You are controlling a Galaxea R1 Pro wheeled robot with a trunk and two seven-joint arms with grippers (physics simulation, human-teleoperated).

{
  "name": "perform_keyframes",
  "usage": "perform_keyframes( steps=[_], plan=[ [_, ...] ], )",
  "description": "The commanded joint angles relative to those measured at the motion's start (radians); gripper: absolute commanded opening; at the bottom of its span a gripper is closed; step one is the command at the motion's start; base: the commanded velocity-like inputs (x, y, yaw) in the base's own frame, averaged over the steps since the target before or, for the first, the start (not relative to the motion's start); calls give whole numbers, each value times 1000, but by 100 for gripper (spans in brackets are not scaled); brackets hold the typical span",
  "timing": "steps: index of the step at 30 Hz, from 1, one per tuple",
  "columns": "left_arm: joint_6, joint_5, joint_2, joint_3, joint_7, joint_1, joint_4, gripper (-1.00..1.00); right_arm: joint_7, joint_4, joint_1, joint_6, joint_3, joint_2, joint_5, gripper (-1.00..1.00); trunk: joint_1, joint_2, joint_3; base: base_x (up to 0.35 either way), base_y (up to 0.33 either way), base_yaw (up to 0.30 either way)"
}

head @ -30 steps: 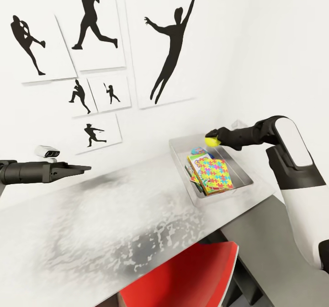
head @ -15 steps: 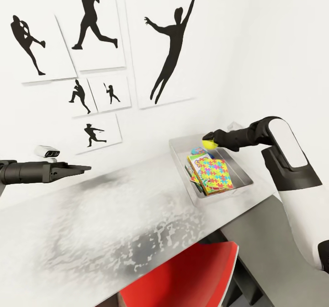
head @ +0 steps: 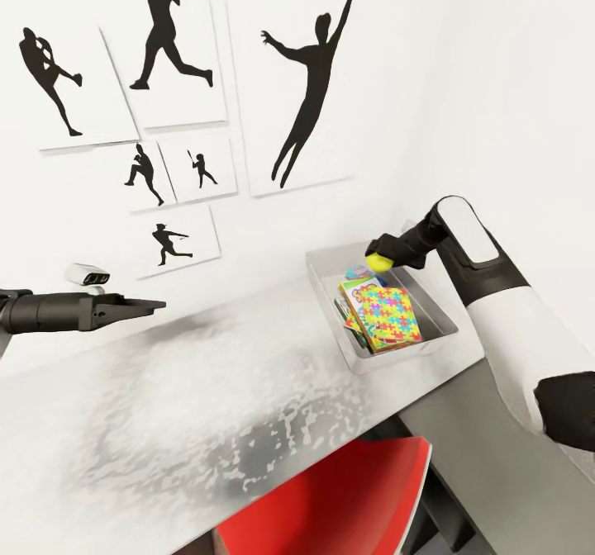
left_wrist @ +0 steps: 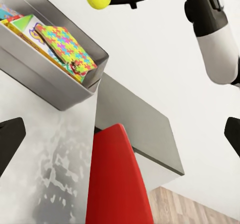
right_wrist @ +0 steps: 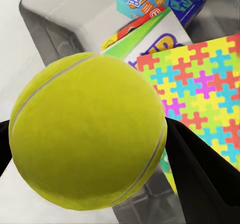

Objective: Put all the toys in the child's room - the three board games (two on the bed and one on the table), the two jigsaw puzzles on the table, and the tennis ball on the table - inside the toy box on the table in the child's room.

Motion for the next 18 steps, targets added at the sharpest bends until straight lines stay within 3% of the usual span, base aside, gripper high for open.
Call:
perform_keyframes(
  steps=[1,6,13,18],
  plan=[
    [11,0,0,-1,-4,-1,0,100,10,9,-6,2,3,4,9,-100,1,-2,-2,0,0,0],
    [11,-2,1,-1,-4,-1,0,100,64,25,-12,2,4,9,74,-100,1,-2,-2,0,0,0],
    [11,-4,0,-5,-4,0,0,100,148,55,-14,2,1,8,218,-100,1,-2,-2,0,0,0],
    [11,-4,0,-4,-4,-1,0,100,159,88,-14,2,4,11,232,-100,1,-2,-2,0,0,0]
  ],
)
